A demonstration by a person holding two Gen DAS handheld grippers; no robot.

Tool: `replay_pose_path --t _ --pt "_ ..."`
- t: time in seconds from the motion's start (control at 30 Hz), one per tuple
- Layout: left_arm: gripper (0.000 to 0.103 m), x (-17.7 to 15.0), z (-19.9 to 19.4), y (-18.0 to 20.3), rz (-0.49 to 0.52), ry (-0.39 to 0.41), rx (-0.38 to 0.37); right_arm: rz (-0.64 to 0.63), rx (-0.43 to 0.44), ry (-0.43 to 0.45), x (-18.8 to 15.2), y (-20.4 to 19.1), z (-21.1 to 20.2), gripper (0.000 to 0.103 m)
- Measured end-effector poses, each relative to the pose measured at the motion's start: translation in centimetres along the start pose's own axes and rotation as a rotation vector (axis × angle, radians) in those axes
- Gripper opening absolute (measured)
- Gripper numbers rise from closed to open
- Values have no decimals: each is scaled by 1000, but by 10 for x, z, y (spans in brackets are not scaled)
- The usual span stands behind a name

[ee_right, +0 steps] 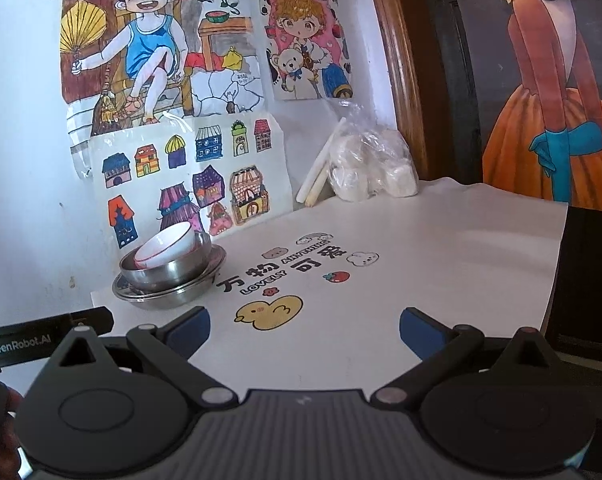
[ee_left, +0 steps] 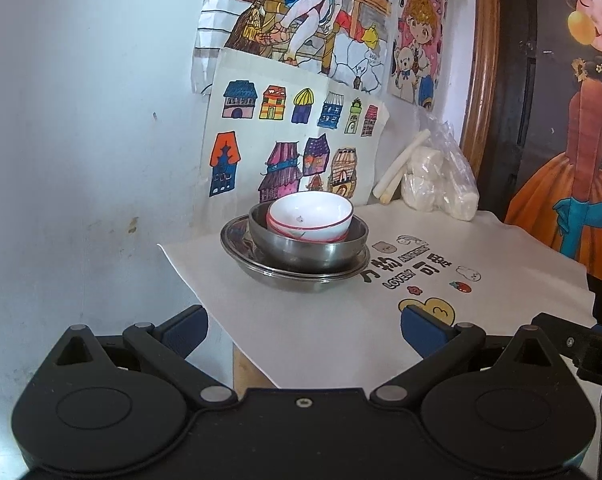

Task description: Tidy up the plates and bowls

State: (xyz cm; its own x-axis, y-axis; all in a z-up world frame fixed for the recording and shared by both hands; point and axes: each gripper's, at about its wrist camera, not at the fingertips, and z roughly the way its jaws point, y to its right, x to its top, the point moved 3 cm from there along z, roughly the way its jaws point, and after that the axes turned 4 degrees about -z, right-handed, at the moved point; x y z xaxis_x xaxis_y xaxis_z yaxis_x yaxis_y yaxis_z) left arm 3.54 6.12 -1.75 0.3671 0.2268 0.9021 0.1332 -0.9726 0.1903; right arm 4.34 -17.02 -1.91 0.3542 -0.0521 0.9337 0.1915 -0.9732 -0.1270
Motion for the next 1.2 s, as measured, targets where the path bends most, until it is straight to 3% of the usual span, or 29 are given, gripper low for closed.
replay_pose_path --t 1.2 --pt "102 1 7 -1 4 -13 2 5 -12 -36 -3 3 10 103"
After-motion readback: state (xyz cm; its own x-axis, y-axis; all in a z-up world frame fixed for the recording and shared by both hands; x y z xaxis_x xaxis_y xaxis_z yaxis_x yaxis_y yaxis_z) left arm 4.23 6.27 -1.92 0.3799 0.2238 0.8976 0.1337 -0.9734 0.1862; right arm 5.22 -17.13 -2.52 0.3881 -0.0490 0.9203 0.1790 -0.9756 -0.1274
